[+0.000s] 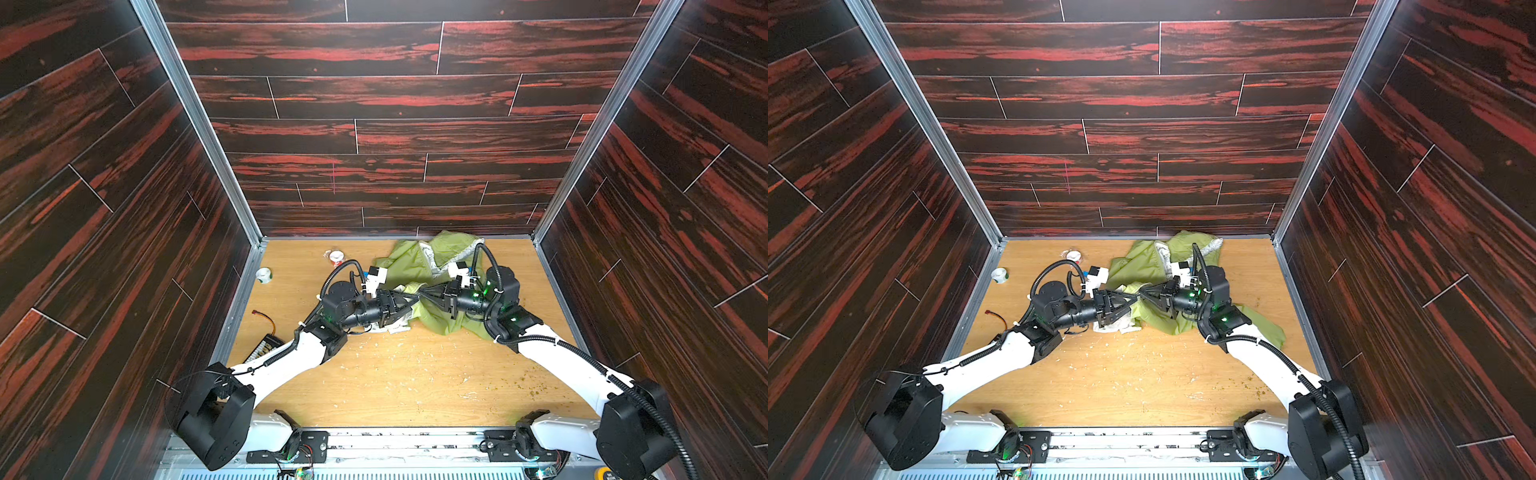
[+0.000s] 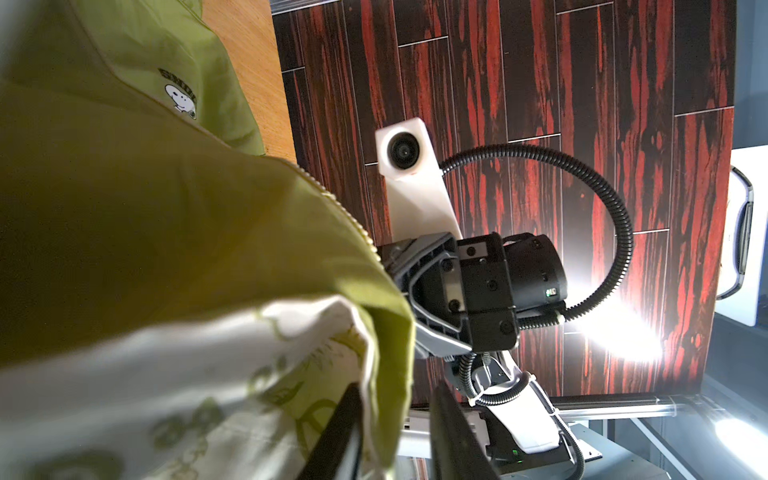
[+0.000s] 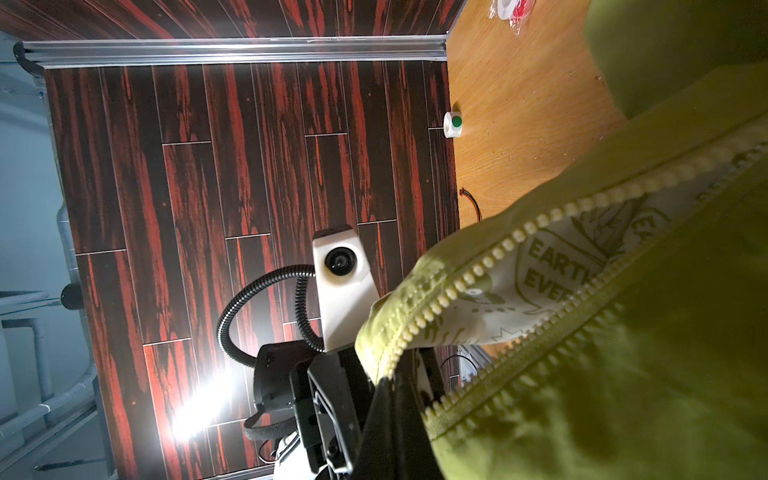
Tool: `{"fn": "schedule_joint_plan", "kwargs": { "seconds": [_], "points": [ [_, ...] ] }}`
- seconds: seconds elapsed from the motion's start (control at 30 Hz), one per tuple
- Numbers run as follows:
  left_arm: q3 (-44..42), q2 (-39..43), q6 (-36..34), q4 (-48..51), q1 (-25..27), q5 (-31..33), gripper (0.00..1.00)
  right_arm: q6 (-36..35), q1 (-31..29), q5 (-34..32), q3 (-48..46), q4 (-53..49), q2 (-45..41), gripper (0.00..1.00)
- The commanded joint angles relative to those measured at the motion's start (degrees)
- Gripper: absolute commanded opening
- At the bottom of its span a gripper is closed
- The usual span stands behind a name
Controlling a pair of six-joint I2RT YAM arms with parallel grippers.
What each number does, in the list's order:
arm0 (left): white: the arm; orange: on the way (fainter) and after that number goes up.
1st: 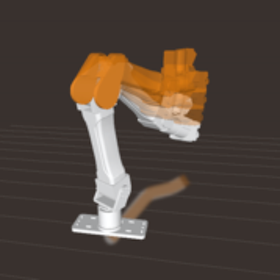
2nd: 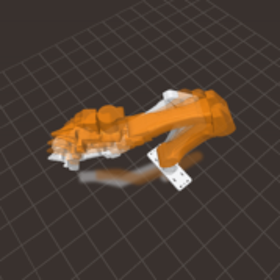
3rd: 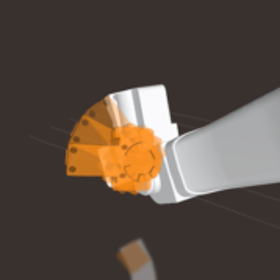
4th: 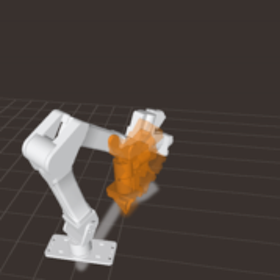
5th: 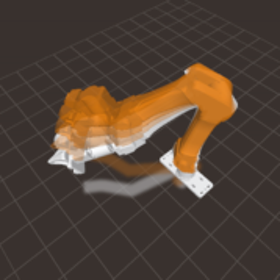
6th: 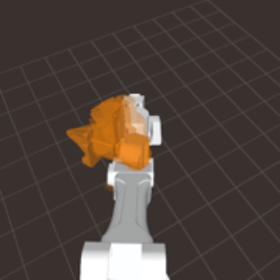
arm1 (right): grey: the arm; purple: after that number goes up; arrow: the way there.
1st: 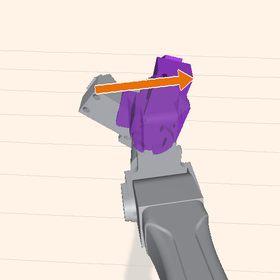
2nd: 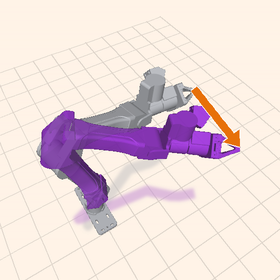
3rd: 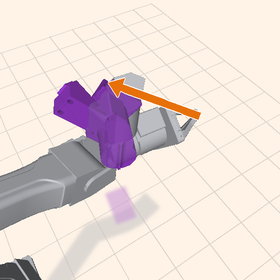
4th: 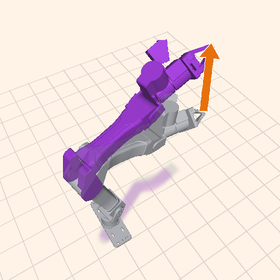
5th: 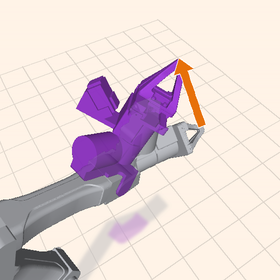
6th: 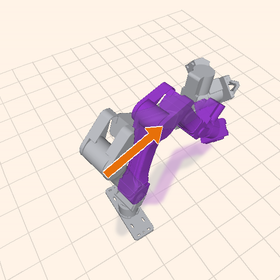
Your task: Zip up the jacket
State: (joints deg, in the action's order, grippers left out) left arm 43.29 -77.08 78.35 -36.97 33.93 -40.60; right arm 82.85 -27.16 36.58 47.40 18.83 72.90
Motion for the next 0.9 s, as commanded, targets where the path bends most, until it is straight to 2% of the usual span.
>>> {"fn": "schedule_joint_plan", "kwargs": {
  "seconds": [0.0,0.13,0.6,0.77,0.87],
  "points": [
    [0.22,1.76,0.31,-1.44,0.1,-0.89,0.28,-0.24,0.0,-0.55,1.47,-0.55,-1.57,0.0],
    [0.57,1.33,0.32,-1.35,0.12,-0.97,0.26,-0.19,0.08,-0.63,1.47,-0.55,-1.54,0.0],
    [1.25,0.37,0.31,1.81,0.43,-2.2,0.31,-0.14,0.22,-0.59,1.82,-0.31,-1.48,0.0],
    [1.27,0.35,0.58,1.65,0.45,-2.42,0.23,-0.14,0.26,-0.56,1.73,-0.3,-1.47,0.0],
    [1.08,0.35,0.93,1.14,0.52,-2.55,0.14,-0.07,0.35,-0.64,1.72,-0.34,-1.48,0.0]
  ]
}}
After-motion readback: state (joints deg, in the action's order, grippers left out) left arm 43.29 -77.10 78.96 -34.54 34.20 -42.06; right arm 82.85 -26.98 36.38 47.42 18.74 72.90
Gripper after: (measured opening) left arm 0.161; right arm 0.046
